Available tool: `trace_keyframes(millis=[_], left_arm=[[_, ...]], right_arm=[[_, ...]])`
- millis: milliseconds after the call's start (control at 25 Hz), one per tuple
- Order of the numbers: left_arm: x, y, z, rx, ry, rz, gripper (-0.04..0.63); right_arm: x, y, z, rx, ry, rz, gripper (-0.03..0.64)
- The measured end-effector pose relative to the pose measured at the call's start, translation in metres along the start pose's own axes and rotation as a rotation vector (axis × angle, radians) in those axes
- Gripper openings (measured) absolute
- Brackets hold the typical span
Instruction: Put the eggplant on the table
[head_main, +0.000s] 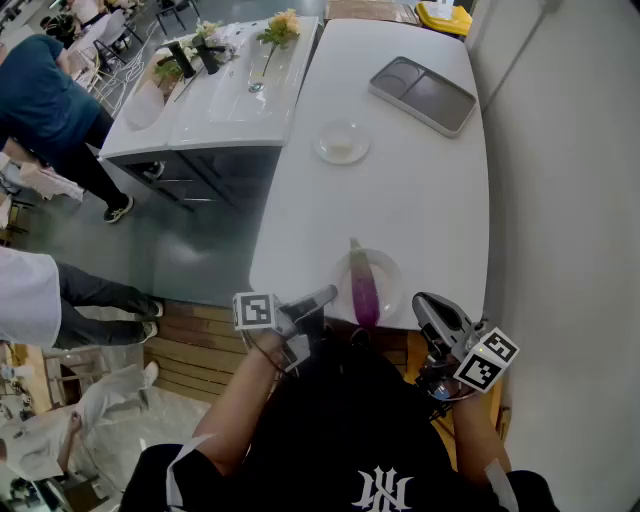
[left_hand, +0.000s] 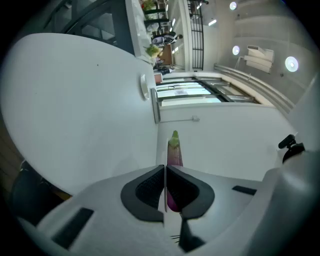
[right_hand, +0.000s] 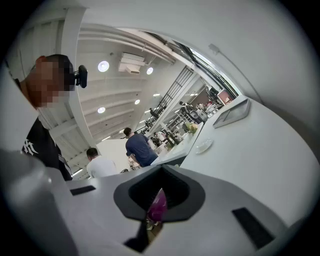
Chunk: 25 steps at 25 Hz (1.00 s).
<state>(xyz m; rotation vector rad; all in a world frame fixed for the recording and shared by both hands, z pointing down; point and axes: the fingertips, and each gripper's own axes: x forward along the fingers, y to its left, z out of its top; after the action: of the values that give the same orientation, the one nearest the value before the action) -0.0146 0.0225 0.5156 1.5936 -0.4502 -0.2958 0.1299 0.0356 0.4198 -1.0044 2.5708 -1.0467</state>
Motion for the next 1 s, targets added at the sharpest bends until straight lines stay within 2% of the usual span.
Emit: trace_keyframes(millis=[240, 440, 520, 640, 1000], left_arm=[[-0.005, -0.004, -0.008, 0.004, 0.028, 0.018, 0.015], [-0.006, -0.010, -0.007, -0.013, 0.025, -0.006, 0.015], [-0.011, -0.006, -0.007, 0.006, 0.028, 0.006, 0.015], [-0.017, -0.004, -0.008, 0.045, 0.036, 0.021, 0.015], [-0.033, -0.007, -0.001, 0.033, 0.032, 0.007, 0.015]], right_arm=[[0.002, 0.006, 0.009, -0.022, -0.019, -0.017, 0.003], [0.018, 0.010, 0.008, -0.043, -0.015, -0.003, 0.003], [0.021, 0.011, 0.005, -0.044, -0.010, -0.005, 0.003], [0.019, 0.007, 0.003, -0.026, -0.017, -0.024, 0.003], [0.009, -0.006, 0.006, -0.011, 0.001, -0.112, 0.006]])
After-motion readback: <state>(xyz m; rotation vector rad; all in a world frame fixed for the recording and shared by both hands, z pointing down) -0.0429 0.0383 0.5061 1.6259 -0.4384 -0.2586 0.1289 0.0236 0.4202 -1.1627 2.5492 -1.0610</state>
